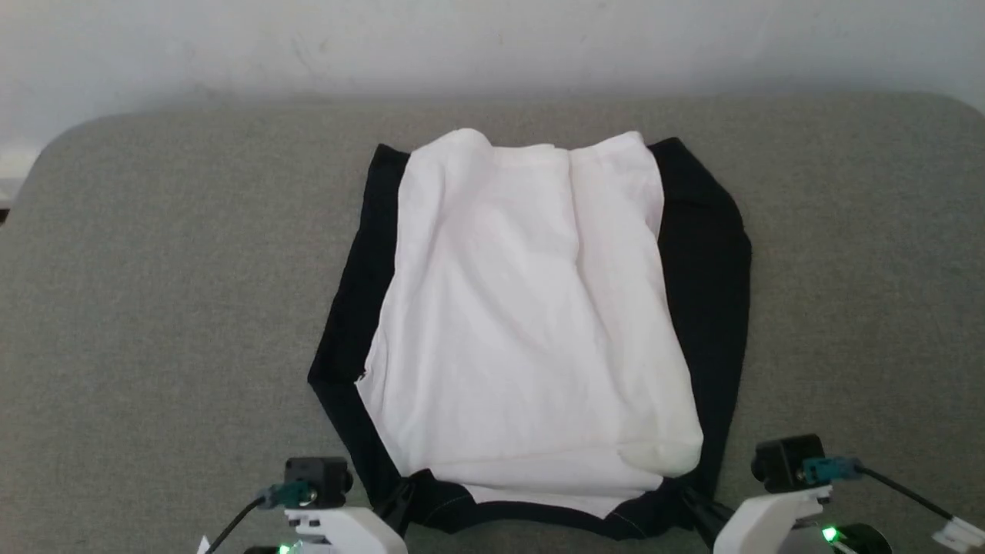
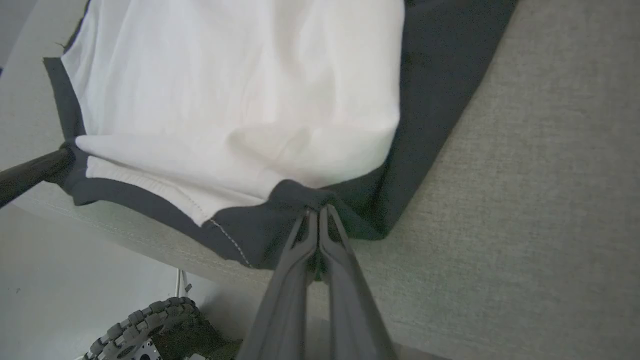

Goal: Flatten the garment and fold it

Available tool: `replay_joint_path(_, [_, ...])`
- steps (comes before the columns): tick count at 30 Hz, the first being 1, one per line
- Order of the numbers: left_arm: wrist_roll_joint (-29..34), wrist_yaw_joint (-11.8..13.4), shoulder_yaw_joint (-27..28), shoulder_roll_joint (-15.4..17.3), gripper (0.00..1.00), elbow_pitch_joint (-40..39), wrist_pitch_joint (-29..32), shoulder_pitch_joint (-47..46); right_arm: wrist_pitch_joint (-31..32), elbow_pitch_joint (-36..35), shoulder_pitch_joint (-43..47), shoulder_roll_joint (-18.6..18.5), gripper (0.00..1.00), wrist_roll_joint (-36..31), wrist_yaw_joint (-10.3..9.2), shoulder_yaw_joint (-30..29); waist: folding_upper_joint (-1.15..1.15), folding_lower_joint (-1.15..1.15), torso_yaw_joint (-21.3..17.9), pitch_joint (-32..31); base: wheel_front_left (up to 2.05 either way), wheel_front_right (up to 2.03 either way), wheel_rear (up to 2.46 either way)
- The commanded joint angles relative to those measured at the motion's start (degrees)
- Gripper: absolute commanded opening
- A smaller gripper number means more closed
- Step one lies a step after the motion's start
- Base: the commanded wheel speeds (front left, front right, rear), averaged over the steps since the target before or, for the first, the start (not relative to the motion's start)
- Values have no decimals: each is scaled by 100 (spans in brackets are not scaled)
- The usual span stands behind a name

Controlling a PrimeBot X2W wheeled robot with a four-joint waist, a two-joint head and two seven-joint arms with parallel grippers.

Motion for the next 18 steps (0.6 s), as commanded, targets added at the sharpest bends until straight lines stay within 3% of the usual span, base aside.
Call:
replay_joint_path(1, [27,-58,-45,-22,0,197,61,-185,-44,151,-171,7,0,-69,-5,28,0,-1,51,224,0,0,0])
replay_joint_path(13, [-99,-208,-91,-327,0,1393,116,-813,-294,1252,-800,7,0,-173,-5,116,0,-1,92,545,0,0,0])
replay_joint_path(14, [-108,-214,-76,-335,0,1419,84,-830,-310,1299,-817,7,4,-166,-5,110,0,-1,97,551,0,0,0])
replay_joint_path(16, [-161,-229,-27,-360,0,1424,15,-833,-326,1371,-832,7,42,-117,-5,85,0,-1,106,541,0,0,0])
replay_joint_path(17, [-161,-229,-27,-360,0,1424,15,-833,-326,1371,-832,7,42,-117,-5,85,0,-1,106,541,0,0,0])
replay_joint_path(18, [-213,-226,13,-364,9,1392,-16,-799,-293,1410,-817,7,100,-78,-5,54,0,-1,114,500,0,0,0])
